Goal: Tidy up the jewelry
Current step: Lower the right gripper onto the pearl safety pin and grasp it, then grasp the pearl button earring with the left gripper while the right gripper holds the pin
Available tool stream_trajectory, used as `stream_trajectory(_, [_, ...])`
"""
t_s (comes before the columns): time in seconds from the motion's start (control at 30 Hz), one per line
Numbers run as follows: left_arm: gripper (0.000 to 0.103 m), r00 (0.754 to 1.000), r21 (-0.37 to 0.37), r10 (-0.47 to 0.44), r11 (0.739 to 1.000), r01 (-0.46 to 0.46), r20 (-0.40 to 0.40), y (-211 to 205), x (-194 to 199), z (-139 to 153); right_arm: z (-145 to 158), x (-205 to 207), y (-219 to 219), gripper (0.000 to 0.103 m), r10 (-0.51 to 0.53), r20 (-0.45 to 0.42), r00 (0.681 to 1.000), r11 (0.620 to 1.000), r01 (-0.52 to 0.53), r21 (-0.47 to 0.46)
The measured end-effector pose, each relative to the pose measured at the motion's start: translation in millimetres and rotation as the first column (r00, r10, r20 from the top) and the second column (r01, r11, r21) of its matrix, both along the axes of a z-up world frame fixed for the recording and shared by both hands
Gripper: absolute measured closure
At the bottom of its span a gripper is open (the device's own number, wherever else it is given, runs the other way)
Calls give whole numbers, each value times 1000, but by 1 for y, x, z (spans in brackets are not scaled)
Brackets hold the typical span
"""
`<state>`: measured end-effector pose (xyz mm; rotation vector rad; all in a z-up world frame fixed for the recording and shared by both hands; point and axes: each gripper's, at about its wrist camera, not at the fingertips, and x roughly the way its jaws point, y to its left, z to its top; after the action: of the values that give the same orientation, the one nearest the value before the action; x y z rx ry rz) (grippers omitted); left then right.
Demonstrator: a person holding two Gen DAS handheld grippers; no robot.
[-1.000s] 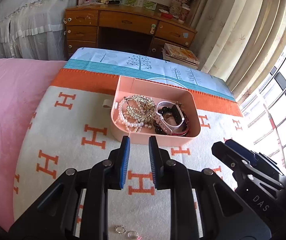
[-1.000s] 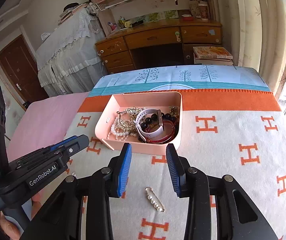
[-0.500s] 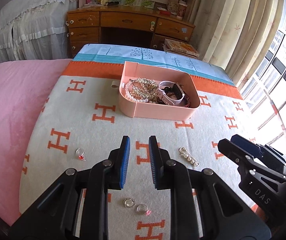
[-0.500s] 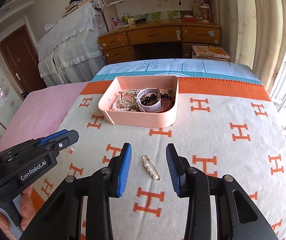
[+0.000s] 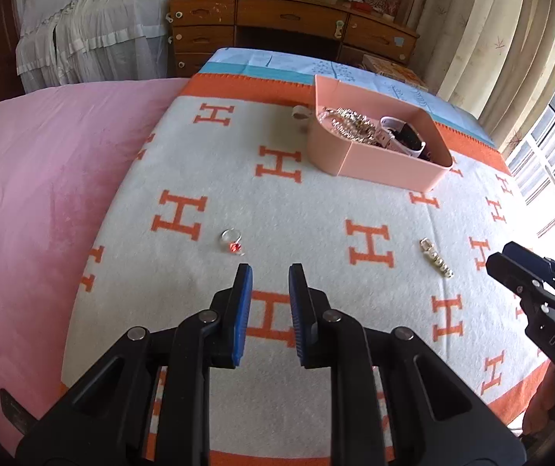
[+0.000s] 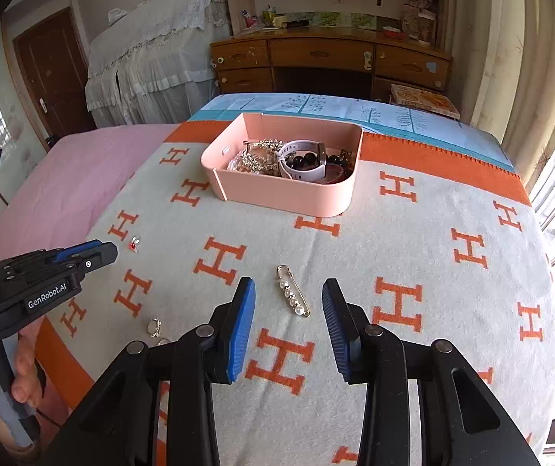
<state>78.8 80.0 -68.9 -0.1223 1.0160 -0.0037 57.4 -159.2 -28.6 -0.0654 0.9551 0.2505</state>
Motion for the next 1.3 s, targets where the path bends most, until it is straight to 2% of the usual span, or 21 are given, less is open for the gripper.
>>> stream_trajectory(0.17, [87,997,-15,-14,1000,13,-71,13,-9,-17,-19,11,12,67,90,-39,995,993,-93,-76])
stream_trajectory(0.3, [87,992,-49,-72,997,67,-108,13,-20,-23,-35,24,17,67,182,-87,979,974,-192,-123])
stream_trajectory(0.57, [87,981,-22,-144,990,142,-133,-5,-33,-32,-59,48,27,67,275,-163,948,930,-305,-203])
stream_trajectory(0.73, [87,971,-21,-207,978,206,-122,-13,-32,-32,-71,58,34,74,299,-211,931,910,-345,-230])
stream_trajectory(0.83, [87,950,-1,-299,954,300,-93,-23,-32,-32,-77,64,35,77,314,-233,920,908,-363,-209])
stream_trajectory(0.93, [87,917,28,-391,919,394,-85,-31,-31,-36,-78,72,32,85,314,-258,914,919,-360,-158])
stream_trajectory(1.0, [87,895,45,-437,896,442,-92,-35,-30,-39,-79,77,28,94,293,-261,920,929,-338,-149])
stream_trajectory(1.1, [87,866,52,-490,867,496,-95,-37,-24,-42,-78,81,16,95,256,-267,929,953,-289,-90])
stream_trajectory(1.23, [87,823,-41,-562,827,561,-84,-34,-14,-44,-78,75,3,95,223,-247,943,971,-238,-34])
stream_trajectory(1.3, [86,808,-57,-585,811,582,-75,-32,-8,-45,-78,69,-2,95,215,-230,949,974,-224,-14])
